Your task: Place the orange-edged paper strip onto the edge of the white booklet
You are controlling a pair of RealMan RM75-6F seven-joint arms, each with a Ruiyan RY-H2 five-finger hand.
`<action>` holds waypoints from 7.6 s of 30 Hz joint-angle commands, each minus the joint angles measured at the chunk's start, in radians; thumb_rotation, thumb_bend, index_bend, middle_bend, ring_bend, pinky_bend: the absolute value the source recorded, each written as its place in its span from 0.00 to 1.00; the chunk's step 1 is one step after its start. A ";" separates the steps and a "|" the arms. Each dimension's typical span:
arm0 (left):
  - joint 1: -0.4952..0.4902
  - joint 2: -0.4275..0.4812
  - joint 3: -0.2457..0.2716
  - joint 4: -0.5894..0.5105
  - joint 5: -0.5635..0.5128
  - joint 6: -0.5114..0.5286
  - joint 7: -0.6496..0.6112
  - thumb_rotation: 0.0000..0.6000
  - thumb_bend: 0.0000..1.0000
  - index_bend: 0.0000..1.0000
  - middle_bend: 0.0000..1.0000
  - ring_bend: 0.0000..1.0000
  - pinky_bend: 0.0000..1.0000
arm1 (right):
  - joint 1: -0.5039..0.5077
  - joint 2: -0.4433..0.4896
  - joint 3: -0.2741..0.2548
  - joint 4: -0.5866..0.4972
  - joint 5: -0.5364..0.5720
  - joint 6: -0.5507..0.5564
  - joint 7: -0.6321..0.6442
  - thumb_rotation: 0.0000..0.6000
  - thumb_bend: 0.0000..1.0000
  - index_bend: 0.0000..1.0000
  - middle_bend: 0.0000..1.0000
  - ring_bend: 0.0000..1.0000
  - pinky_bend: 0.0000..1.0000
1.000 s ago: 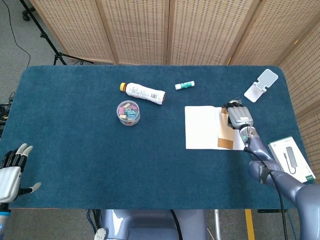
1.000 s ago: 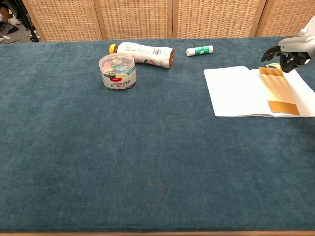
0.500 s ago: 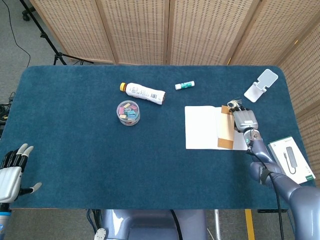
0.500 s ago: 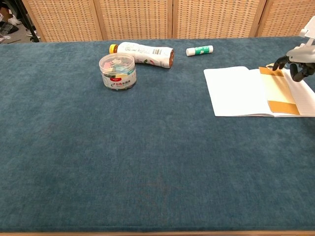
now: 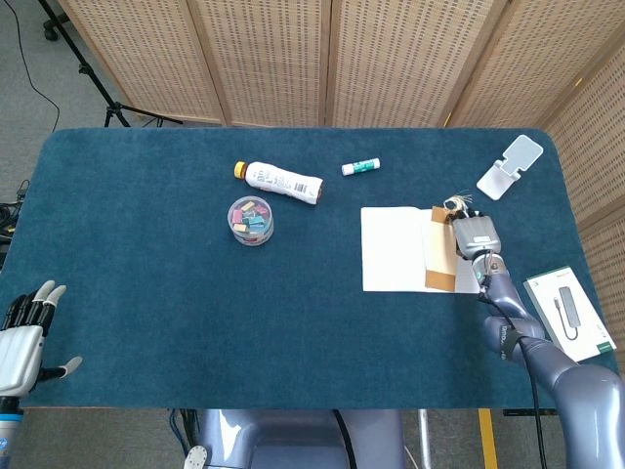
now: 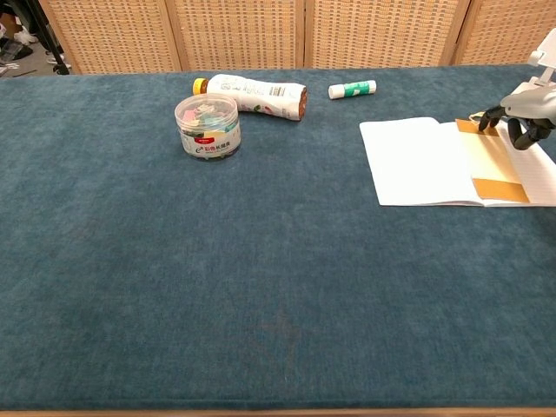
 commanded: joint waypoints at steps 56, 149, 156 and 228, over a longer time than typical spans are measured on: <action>-0.002 0.000 0.001 -0.003 -0.005 -0.003 0.001 1.00 0.00 0.00 0.00 0.00 0.00 | -0.019 -0.038 0.045 0.023 -0.239 0.043 0.069 1.00 1.00 0.15 0.15 0.10 0.17; 0.008 0.019 0.023 -0.005 0.041 0.003 -0.037 1.00 0.00 0.00 0.00 0.00 0.00 | -0.265 0.233 -0.068 -0.540 -0.383 0.279 0.149 1.00 1.00 0.15 0.15 0.10 0.17; 0.009 0.020 0.023 -0.004 0.041 0.004 -0.038 1.00 0.00 0.00 0.00 0.00 0.00 | -0.267 0.232 -0.068 -0.538 -0.382 0.280 0.147 1.00 1.00 0.15 0.15 0.10 0.17; 0.072 0.030 0.020 0.038 0.129 0.154 -0.112 1.00 0.00 0.00 0.00 0.00 0.00 | -0.697 0.378 -0.087 -0.745 -0.711 1.127 0.339 1.00 0.00 0.00 0.00 0.00 0.00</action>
